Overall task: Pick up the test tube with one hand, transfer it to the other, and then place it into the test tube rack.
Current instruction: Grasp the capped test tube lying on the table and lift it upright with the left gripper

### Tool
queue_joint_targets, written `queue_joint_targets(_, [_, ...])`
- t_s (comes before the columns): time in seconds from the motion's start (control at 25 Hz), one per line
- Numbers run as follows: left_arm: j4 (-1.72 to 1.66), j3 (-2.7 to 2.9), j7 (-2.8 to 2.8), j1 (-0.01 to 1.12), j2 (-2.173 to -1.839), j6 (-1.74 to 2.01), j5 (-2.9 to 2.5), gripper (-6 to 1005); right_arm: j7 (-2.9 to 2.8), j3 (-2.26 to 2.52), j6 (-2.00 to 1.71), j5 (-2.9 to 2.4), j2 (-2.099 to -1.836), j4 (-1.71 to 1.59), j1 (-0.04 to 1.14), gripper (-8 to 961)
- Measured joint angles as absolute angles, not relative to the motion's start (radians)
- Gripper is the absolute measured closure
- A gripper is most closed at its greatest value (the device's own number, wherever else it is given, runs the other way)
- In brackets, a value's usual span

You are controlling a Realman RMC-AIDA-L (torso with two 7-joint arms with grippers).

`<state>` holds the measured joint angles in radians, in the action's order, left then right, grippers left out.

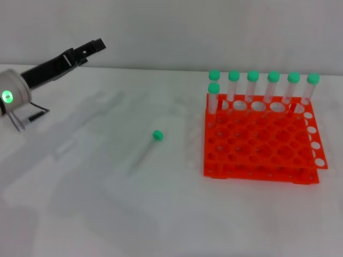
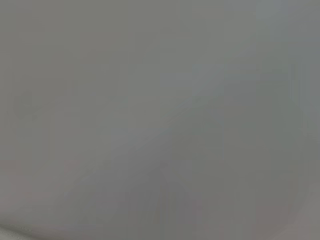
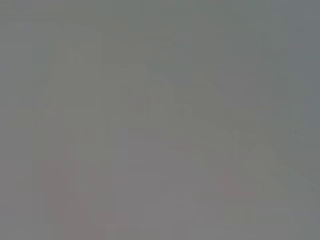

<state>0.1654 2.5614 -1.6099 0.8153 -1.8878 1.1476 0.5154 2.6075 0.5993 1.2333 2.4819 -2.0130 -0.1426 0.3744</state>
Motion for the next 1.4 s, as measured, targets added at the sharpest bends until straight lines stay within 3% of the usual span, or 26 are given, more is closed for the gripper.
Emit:
queue_joint_targets(0.12, [0.327, 2.755, -1.888, 0.916, -1.873, 1.205, 0.415, 125, 2.608, 0.599, 1.232, 2.482, -2.013, -0.144, 0.375, 101])
queue_joint_targets(0.36, [0.566, 2.850, -2.213, 1.111, -1.876, 1.359, 0.043, 125, 2.608, 0.592, 1.230, 2.482, -2.012, -0.146, 0.376, 105])
queue_joint_targets(0.68, [0.570, 2.848, -2.404, 1.328, -1.885, 1.383, -0.428, 125, 2.608, 0.591, 1.228, 2.483, -2.011, -0.143, 0.373, 109])
queue_joint_targets(0.96, [0.503, 2.848, -2.504, 1.423, -1.944, 1.363, -0.661, 124, 2.608, 0.597, 1.217, 2.482, -2.014, -0.137, 0.373, 113])
queue_joint_targets(1.4, [0.408, 2.847, -2.575, 1.469, -2.055, 1.261, -0.867, 133, 2.608, 0.600, 1.205, 2.482, -2.014, -0.132, 0.378, 119])
